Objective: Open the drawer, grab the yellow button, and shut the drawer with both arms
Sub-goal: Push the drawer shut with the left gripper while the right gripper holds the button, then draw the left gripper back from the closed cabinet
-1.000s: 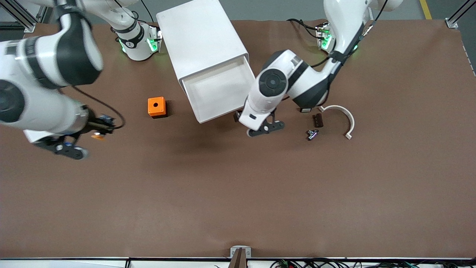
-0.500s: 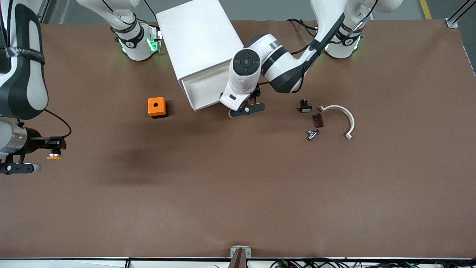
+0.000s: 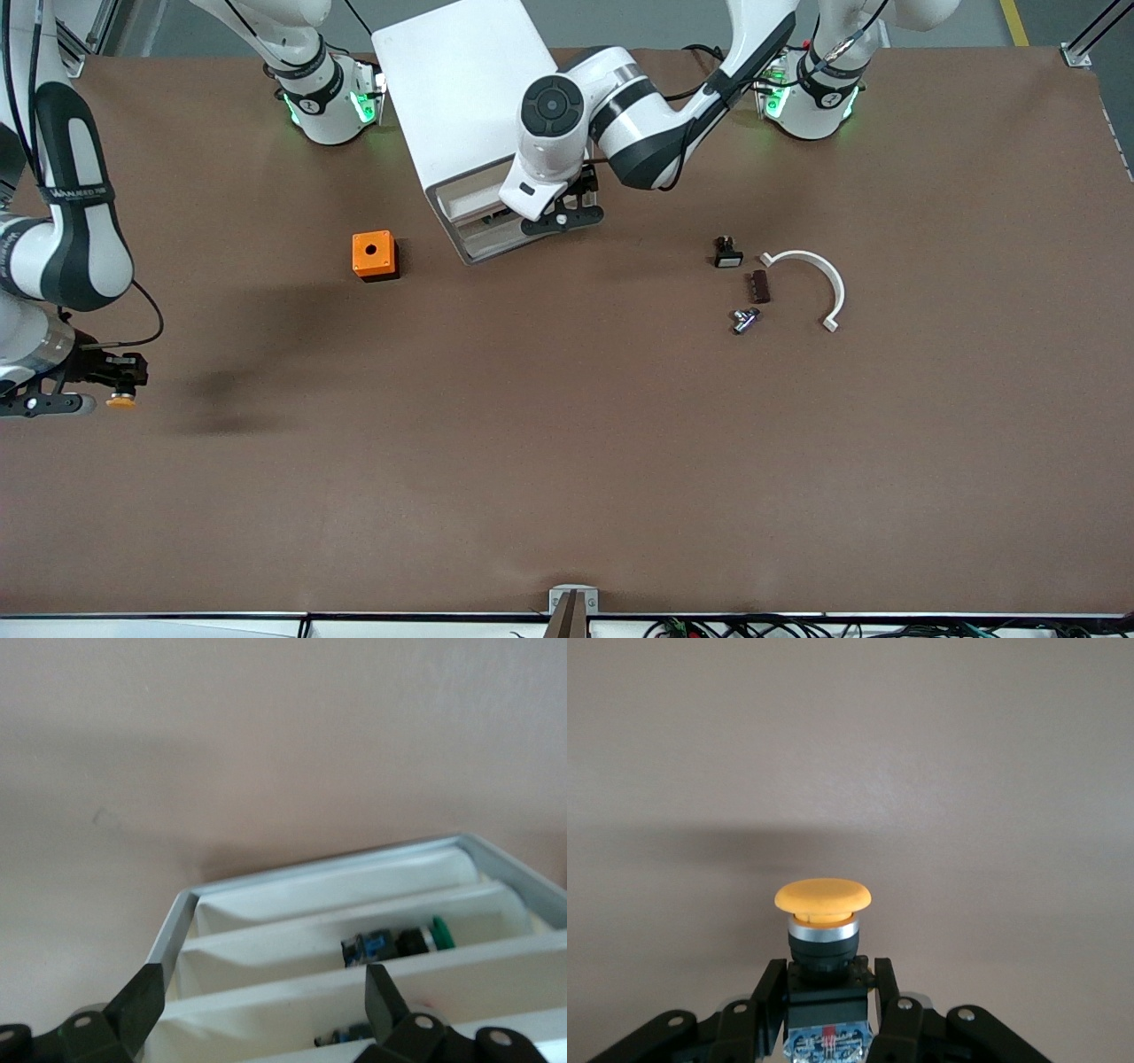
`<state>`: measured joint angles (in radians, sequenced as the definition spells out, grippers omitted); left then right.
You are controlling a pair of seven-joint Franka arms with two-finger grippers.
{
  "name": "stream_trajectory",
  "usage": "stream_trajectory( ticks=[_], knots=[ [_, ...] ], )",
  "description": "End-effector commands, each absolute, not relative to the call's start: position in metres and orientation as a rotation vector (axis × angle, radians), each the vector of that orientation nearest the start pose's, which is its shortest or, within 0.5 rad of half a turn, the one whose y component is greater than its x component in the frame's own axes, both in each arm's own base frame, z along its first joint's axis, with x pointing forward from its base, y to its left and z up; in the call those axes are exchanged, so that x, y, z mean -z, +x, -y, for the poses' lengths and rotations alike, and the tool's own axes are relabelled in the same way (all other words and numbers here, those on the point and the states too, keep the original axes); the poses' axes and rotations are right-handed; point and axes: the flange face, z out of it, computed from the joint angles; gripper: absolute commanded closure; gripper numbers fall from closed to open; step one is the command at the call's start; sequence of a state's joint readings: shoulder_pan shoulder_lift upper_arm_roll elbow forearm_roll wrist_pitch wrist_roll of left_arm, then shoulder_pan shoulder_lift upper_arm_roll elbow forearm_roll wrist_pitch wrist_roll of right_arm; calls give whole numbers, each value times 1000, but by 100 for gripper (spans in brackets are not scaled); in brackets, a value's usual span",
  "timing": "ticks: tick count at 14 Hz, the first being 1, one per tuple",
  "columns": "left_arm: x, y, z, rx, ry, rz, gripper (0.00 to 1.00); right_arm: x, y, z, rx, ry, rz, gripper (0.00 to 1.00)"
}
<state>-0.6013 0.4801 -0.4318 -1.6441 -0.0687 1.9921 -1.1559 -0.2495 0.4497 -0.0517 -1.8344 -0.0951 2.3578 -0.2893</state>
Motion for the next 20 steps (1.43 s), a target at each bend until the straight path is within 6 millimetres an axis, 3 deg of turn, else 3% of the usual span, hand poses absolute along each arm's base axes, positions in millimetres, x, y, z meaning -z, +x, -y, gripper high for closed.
stream_trajectory(
  ticks=[1,3,5,8,11,13,15,16,17,18,20],
  knots=[
    [-355,338,561,-409,-3116,285,0,-256,616,190,43,-3243,118,85],
    [-354,332,565,-413,-3109,295,0,-223,612,189,-30,-3228,122,82],
    [-349,327,568,-422,-3102,287,0,-203,609,189,-68,-3219,122,81],
    [-352,355,555,-411,-3116,329,0,-191,607,190,-86,-3215,107,81],
    [-373,423,517,-370,-3151,492,0,-185,606,190,-95,-3210,68,80],
    [-392,479,473,-328,-3180,599,0,-185,606,190,-91,-3214,2,79],
    [-414,525,414,-233,-3169,669,0,-185,607,189,-90,-3214,-6,76],
    [-424,540,392,-173,-3167,672,0,-186,607,189,-90,-3214,-6,58],
    [-433,553,372,-131,-3166,687,0,-187,609,187,-85,-3215,-1,6],
    [-442,565,347,-100,-3154,732,0,-190,610,185,-78,-3217,3,0],
    [-456,584,302,-68,-3122,785,0,-197,616,180,-71,-3220,14,0]
  ],
)
